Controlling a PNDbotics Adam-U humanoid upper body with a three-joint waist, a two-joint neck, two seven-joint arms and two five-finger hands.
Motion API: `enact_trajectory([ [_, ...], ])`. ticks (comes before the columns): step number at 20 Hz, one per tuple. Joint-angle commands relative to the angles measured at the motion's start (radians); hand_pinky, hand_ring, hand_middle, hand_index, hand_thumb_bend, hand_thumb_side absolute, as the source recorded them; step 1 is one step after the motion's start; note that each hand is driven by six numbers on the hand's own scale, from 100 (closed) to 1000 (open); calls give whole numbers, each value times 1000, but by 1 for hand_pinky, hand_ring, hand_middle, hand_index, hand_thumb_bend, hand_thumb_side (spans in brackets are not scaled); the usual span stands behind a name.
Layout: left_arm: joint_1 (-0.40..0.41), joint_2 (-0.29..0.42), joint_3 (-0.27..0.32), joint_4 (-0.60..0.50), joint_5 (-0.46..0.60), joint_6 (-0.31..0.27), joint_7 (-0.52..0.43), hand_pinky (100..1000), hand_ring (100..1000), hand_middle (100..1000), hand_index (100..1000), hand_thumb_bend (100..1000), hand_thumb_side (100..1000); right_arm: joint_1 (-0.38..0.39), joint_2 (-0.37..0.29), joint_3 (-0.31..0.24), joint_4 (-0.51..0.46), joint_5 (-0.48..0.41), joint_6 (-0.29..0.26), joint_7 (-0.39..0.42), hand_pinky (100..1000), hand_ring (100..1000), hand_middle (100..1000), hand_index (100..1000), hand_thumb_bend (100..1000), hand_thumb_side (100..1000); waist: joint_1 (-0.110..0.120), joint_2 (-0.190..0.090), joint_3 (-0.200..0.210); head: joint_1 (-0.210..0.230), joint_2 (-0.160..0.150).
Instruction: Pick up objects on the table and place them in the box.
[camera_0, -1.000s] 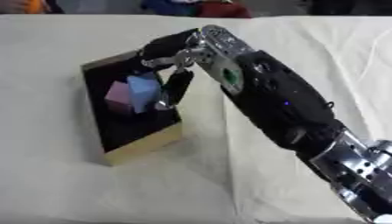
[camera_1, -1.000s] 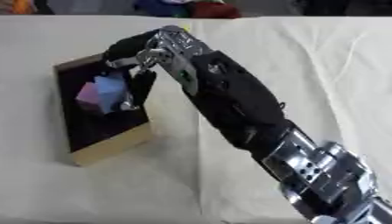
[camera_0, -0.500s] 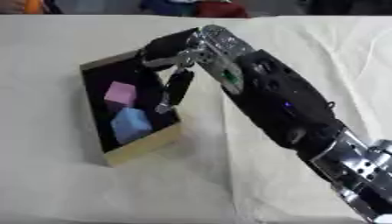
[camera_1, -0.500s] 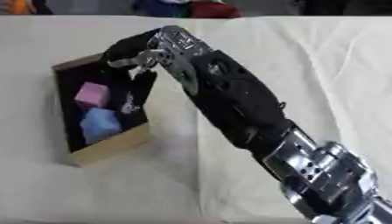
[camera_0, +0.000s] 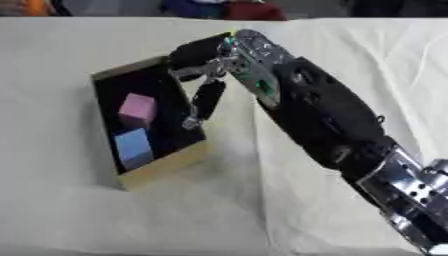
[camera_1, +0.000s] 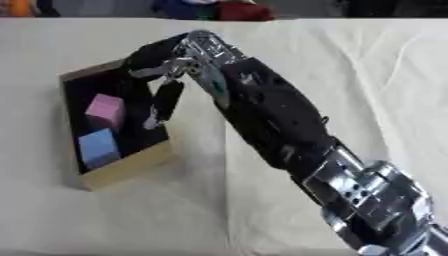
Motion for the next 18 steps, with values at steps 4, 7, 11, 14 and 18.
enact_trajectory([
  [4, -8, 22, 2, -17, 0, -1, 0, 610, 659, 767, 818, 100, 708, -14, -51, -22, -106, -46, -120, 163, 833, 904, 772, 861, 402, 612, 6, -21, 1, -1, 1],
  [7, -8, 23, 2, -17, -1, -1, 0, 609, 659, 768, 818, 100, 707, -8, -90, -62, -161, -47, -57, 111, 833, 899, 768, 859, 383, 613, 7, -20, 0, 1, -2],
  [11, -8, 23, 3, -17, -2, -2, 1, 609, 660, 768, 818, 100, 706, 7, -126, -120, -209, -4, 21, 39, 837, 902, 772, 861, 383, 608, 9, -18, -1, 1, -3],
  [14, -7, 23, 3, -17, -4, -2, 0, 609, 660, 769, 818, 100, 707, 12, -144, -163, -195, 55, 55, -3, 840, 908, 777, 862, 397, 591, 11, -18, -3, 1, -5],
  [18, -6, 22, 4, -17, -5, -3, 0, 609, 660, 769, 818, 100, 706, 12, -151, -207, -149, 136, 65, -59, 842, 910, 777, 864, 408, 577, 13, -16, -4, -2, -7],
])
